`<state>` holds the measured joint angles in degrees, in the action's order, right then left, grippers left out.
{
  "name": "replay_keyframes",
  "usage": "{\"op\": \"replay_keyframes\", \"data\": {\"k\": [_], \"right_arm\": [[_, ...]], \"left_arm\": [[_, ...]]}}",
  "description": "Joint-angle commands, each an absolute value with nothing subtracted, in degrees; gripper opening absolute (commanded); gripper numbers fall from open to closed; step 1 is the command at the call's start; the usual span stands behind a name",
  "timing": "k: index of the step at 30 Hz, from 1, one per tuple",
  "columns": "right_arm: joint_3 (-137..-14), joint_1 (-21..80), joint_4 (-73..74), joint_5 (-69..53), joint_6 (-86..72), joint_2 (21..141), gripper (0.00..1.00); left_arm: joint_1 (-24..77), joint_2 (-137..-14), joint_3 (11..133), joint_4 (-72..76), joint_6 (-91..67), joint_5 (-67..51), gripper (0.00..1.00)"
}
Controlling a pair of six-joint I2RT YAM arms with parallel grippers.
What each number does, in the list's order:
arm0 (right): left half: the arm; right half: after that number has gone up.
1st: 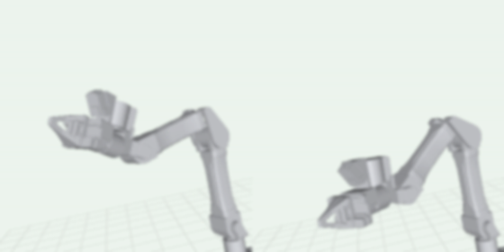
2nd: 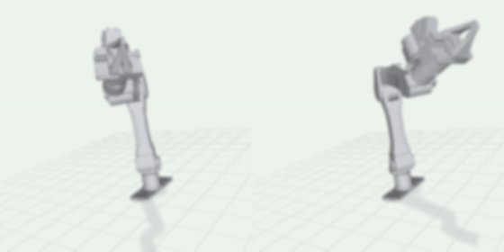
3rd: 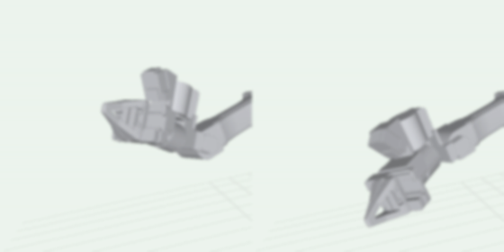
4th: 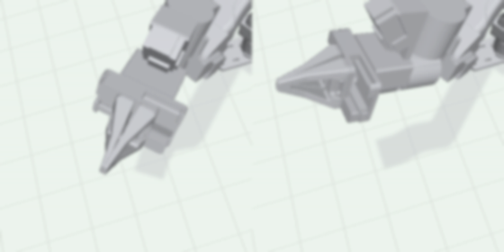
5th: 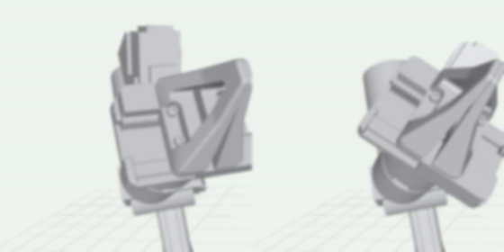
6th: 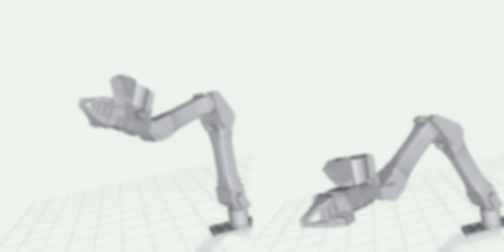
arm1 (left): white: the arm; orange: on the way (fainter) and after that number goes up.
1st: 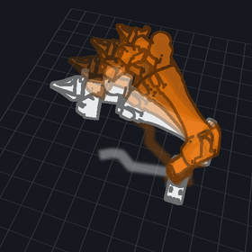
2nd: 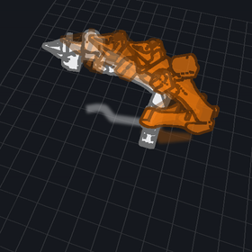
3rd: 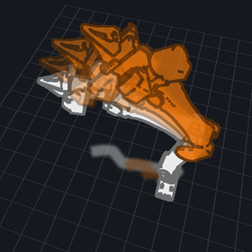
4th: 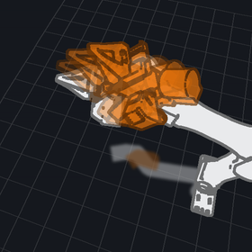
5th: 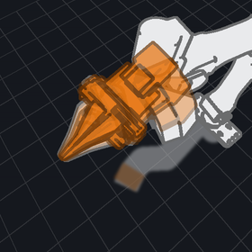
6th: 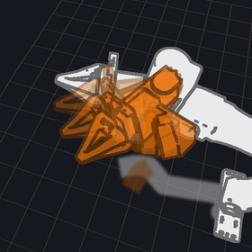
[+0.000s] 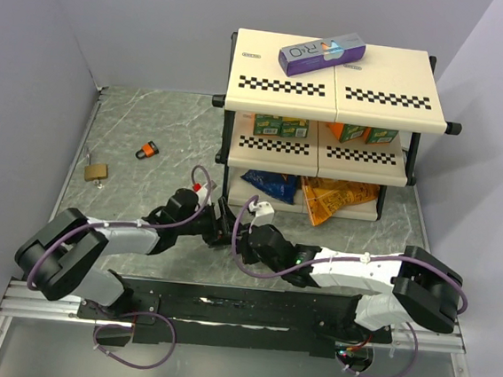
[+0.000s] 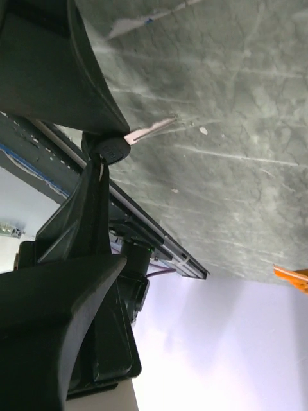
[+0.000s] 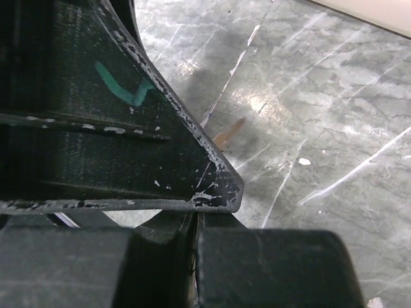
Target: Unlock with the key
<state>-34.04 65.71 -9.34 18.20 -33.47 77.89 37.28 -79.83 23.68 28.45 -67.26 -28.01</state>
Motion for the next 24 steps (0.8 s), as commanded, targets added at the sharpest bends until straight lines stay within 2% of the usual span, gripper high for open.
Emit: {"op": "replay_keyframes", "data": {"k": [1, 6, 12, 16, 20, 21, 24], "right_arm": [[-33.40, 65.48, -11.34, 19.51, -33.22, 76.03, 0.00], [-32.96, 65.48, -11.78, 19.42, -33.05, 75.85, 0.00], [-32.61, 65.57, -12.48, 19.07, -32.52, 75.15, 0.00], [-32.34, 65.57, -13.01, 18.46, -32.17, 74.97, 0.00], [-32.08, 65.57, -13.45, 17.84, -31.73, 74.80, 0.00], [-32.08, 65.48, -13.45, 17.75, -31.64, 74.79, 0.00], [-31.82, 65.57, -13.89, 16.96, -31.20, 74.71, 0.00]], "left_arm": [[38.41, -80.60, 23.64, 33.84, -69.70, -29.88, 0.68], [38.67, -80.42, 24.08, 32.61, -69.43, -28.22, 0.65], [38.76, -82.88, 24.08, 34.62, -70.05, -28.30, 0.56], [39.02, -84.72, 23.91, 36.30, -70.58, -28.39, 0.42], [39.37, -85.95, 24.26, 36.74, -70.32, -28.04, 0.35], [39.37, -85.96, 24.34, 36.74, -70.23, -27.86, 0.29], [39.55, -85.87, 24.52, 36.13, -69.87, -26.99, 0.19]]}}
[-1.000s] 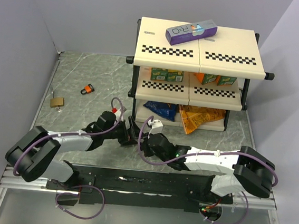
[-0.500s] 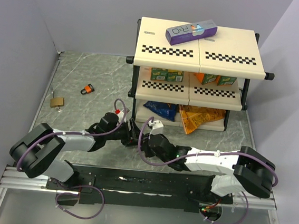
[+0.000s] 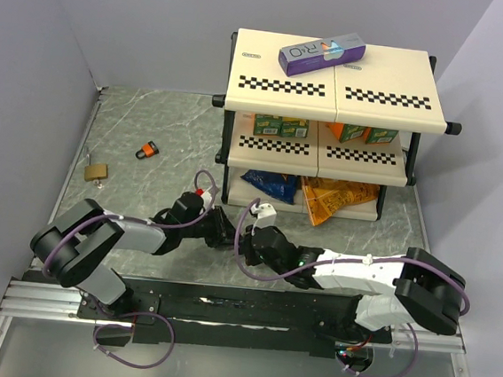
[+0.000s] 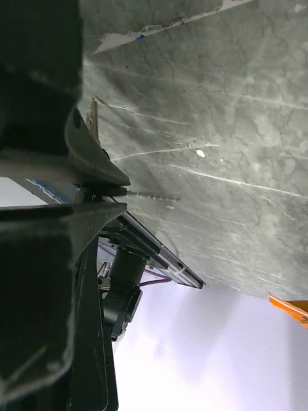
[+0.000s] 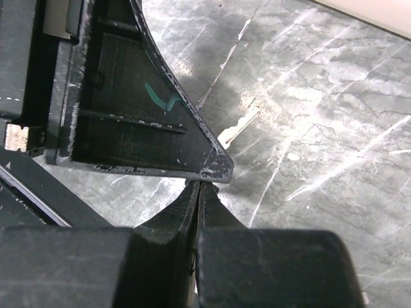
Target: Unlock with the key
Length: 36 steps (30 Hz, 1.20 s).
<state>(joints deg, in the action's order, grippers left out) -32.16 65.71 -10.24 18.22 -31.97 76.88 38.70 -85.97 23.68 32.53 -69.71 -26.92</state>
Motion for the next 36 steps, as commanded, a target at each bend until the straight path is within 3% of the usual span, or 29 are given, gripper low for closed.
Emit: {"op": "replay_keyframes", "data": {"k": [1, 4, 10, 11, 15, 18, 27, 36], "right_arm": [[-31.73, 65.48, -13.89, 16.70, -31.20, 74.71, 0.00], [-31.38, 65.48, -13.54, 16.44, -31.38, 74.36, 0.00], [-28.13, 65.30, -15.38, 13.89, -33.05, 70.67, 0.02], [-27.95, 65.13, -15.55, 13.36, -33.31, 70.14, 0.05], [-25.23, 62.94, -20.20, 8.80, -35.68, 65.85, 0.35], [-20.84, 58.90, -26.16, 3.27, -39.28, 61.37, 0.47], [-19.07, 55.02, -27.15, -4.21, -38.24, 53.71, 0.64], [-19.95, 56.51, -36.74, -10.55, -34.19, 58.44, 0.72]], "left_arm": [[39.55, -85.78, 24.61, 35.86, -69.70, -26.72, 0.15], [39.64, -84.91, 24.35, 35.86, -68.73, -25.49, 0.01], [39.81, -79.20, 20.84, 39.89, -67.33, -20.84, 0.01], [39.90, -77.28, 20.40, 40.77, -66.80, -20.40, 0.01], [40.34, -72.17, 18.12, 41.92, -63.02, -18.72, 0.01], [40.34, -68.13, 15.74, 44.12, -61.35, -18.20, 0.01], [40.34, -58.19, 13.01, 42.46, -61.34, -15.82, 0.01], [40.34, -56.16, 12.92, 42.10, -66.53, -17.22, 0.01]]}}
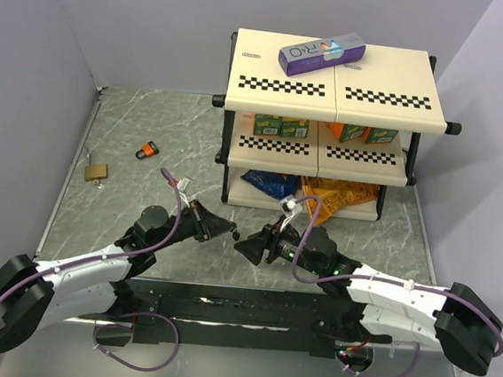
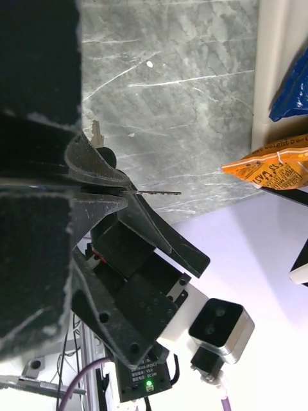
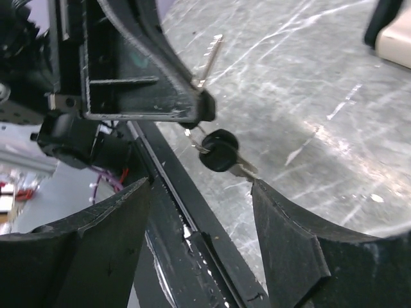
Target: Unlock with the key
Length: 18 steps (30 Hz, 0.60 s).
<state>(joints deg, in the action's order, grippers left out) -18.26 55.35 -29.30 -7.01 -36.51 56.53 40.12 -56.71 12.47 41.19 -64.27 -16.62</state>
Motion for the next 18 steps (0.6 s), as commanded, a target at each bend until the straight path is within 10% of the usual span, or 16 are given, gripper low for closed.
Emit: {"op": "replay_keyframes", "data": {"k": [1, 18], "right_arm": [[-20.91, 56.95, -36.74, -9.94, -32.97, 58.71, 0.72], [-28.47, 60.82, -32.61, -2.90, -23.73, 66.35, 0.72]], "left_arm": [[40.25, -56.34, 13.01, 41.84, -66.97, -17.40, 0.01], [40.43, -54.76, 12.57, 40.96, -71.54, -19.25, 0.01]]}}
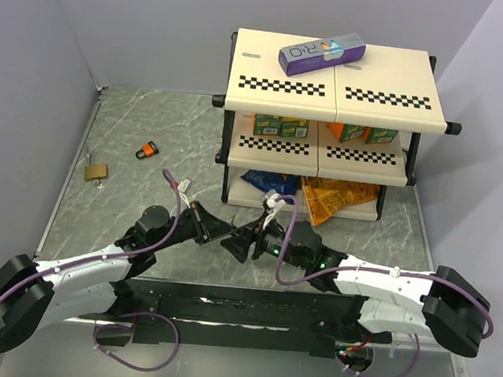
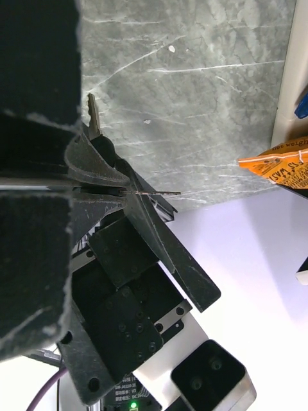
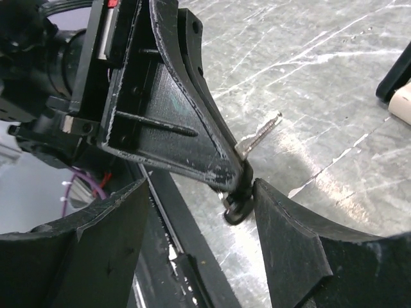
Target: Unlock with the key
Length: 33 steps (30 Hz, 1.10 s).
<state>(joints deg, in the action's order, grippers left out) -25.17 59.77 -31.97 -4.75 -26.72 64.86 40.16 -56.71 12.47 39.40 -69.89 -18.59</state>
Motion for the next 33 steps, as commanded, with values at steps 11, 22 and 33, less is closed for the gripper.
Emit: {"op": "replay_keyframes", "data": {"k": [11, 22, 33], "right_arm": [[-29.79, 61.26, -33.49, -3.52, -23.47, 69.78, 0.21], [-29.44, 61.26, -32.00, -5.27, -23.64, 68.56, 0.00], [-29.09, 61.17, -29.80, -10.19, -22.41, 67.15, 0.00]], "left_arm": [[40.43, -53.09, 12.74, 40.61, -71.46, -19.86, 0.01], [40.43, -52.91, 13.53, 38.94, -70.23, -19.78, 0.49], [40.43, -56.07, 14.68, 36.83, -69.52, -20.65, 0.64]]}}
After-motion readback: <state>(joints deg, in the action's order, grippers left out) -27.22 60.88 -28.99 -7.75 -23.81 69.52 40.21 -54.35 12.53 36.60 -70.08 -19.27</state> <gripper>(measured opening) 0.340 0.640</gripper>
